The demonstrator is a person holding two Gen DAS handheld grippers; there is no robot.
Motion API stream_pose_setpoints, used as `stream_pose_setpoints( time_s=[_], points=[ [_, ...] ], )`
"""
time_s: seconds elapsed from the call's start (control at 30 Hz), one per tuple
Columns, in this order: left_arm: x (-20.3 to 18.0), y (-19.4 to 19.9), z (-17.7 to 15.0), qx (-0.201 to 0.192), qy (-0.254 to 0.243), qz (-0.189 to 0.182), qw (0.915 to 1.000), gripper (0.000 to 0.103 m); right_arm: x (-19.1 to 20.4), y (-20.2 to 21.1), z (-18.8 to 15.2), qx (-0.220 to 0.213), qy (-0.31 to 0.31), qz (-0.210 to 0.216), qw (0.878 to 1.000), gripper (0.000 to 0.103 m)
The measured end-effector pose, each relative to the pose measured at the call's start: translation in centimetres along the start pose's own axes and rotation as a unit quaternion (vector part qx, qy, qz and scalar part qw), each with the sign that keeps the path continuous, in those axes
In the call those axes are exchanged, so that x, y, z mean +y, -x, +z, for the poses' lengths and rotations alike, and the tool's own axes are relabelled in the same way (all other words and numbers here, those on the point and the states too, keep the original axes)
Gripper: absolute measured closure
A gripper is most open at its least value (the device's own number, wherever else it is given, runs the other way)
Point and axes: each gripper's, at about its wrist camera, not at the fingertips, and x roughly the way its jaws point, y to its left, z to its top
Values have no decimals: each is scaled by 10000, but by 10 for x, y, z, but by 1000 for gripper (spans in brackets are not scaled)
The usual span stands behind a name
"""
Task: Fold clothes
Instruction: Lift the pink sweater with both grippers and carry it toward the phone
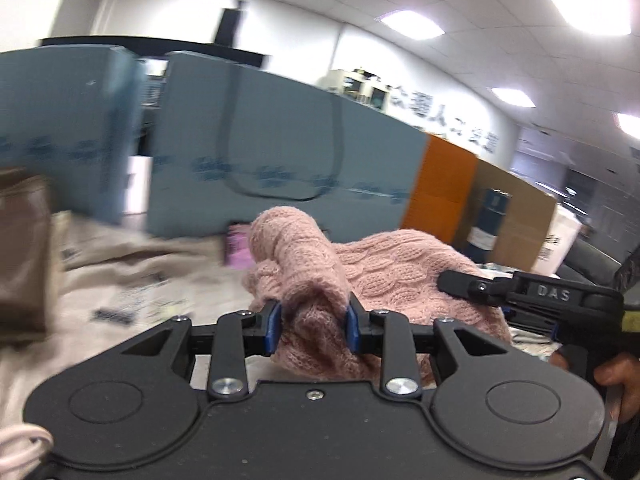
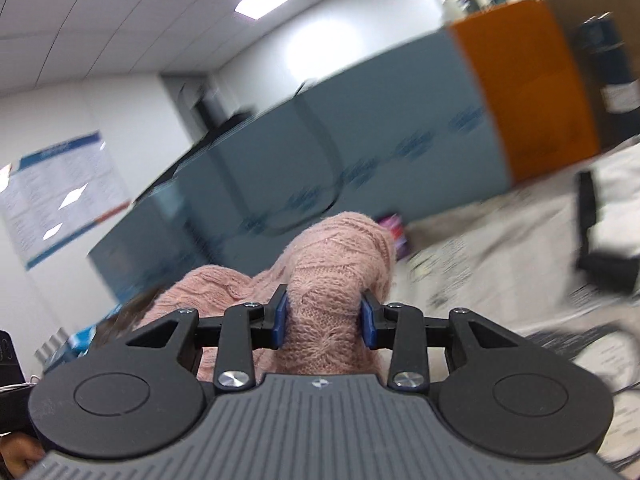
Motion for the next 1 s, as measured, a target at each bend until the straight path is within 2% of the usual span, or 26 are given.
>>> stream_pose_setpoints(
  time_s=[0.1, 0.17, 0.23, 0.27, 0.3, 0.33, 0.37, 0.43, 0.53, 0.6, 0.7, 0.8, 0.87, 0.97, 1.0],
  points=[
    [16, 2, -14, 279, 144, 146, 9994, 69, 15, -21, -14, 321, 144, -18, 9994, 71],
    [26, -3, -21, 564, 383, 143, 9976, 63, 19, -32, -23, 493, 396, -238, 9977, 69],
    [36, -5, -27, 728, 646, 133, 9952, 41, 23, -38, -31, 554, 700, -545, 9945, 63],
    [42, -1, -29, 680, 828, 110, 9942, 35, 24, -35, -32, 519, 799, -639, 9934, 61],
    [48, 3, -30, 624, 1016, 85, 9928, 21, 26, -33, -34, 484, 897, -732, 9921, 60],
    [54, 8, -30, 552, 1150, 92, 9918, 14, 27, -31, -35, 449, 995, -825, 9906, 56],
    [59, 13, -29, 479, 1276, 104, 9906, 13, 28, -28, -37, 414, 1093, -918, 9889, 52],
    [69, 23, -27, 270, 1499, 190, 9881, 11, 33, -20, -37, 258, 1205, -1053, 9868, 34],
    [83, 36, -26, 21, 1788, 342, 9833, 7, 45, -7, -37, -11, 1354, -1109, 9846, 29],
    [91, 38, -27, -30, 1913, 466, 9804, 7, 59, -4, -39, -45, 1472, -871, 9853, 25],
    [101, 40, -30, -51, 2089, 508, 9766, 7, 83, -8, -49, 295, 1547, -200, 9873, 24],
    [105, 40, -33, -8, 2186, 472, 9747, 7, 105, -24, -65, 857, 1522, 465, 9835, 24],
    [106, 40, -34, 28, 2200, 455, 9744, 7, 115, -37, -76, 1114, 1567, 521, 9800, 24],
    [106, 40, -34, 54, 2202, 426, 9745, 7, 122, -56, -89, 1380, 1709, 280, 9752, 25],
    [105, 39, -34, 73, 2210, 392, 9744, 7, 121, -60, -92, 1403, 1760, 207, 9741, 29]
  ],
)
